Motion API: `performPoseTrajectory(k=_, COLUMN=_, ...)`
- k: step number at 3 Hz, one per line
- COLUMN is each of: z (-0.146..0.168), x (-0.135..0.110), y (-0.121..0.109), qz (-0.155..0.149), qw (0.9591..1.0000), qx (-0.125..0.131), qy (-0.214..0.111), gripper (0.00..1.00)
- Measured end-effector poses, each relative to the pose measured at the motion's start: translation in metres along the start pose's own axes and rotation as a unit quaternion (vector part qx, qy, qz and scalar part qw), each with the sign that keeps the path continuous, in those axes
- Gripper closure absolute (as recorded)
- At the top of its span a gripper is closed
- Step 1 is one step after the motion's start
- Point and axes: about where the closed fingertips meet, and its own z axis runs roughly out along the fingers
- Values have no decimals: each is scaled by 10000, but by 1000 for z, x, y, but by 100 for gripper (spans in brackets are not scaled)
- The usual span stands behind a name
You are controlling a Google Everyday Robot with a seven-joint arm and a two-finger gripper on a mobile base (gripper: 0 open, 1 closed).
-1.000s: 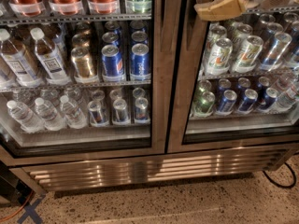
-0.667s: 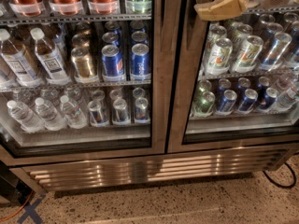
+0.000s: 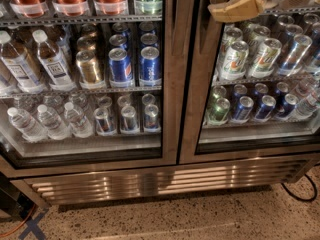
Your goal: Open right fridge door
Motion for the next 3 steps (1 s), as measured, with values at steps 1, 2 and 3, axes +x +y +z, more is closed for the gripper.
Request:
performPoseTrajectory(k=1, z=0, x=-2, y=0, qz=-28, qw=10000, qx=-4, qy=-14, gripper=100)
performPoseTrajectory(k=2, z=-1, x=0, y=-1, qz=-28, qw=10000, qx=-4, qy=-14, gripper=100)
performPoseTrajectory(k=3, z=-1, x=-2, y=-1, qz=-64, qw=10000, qx=-7, qy=-24, gripper=100)
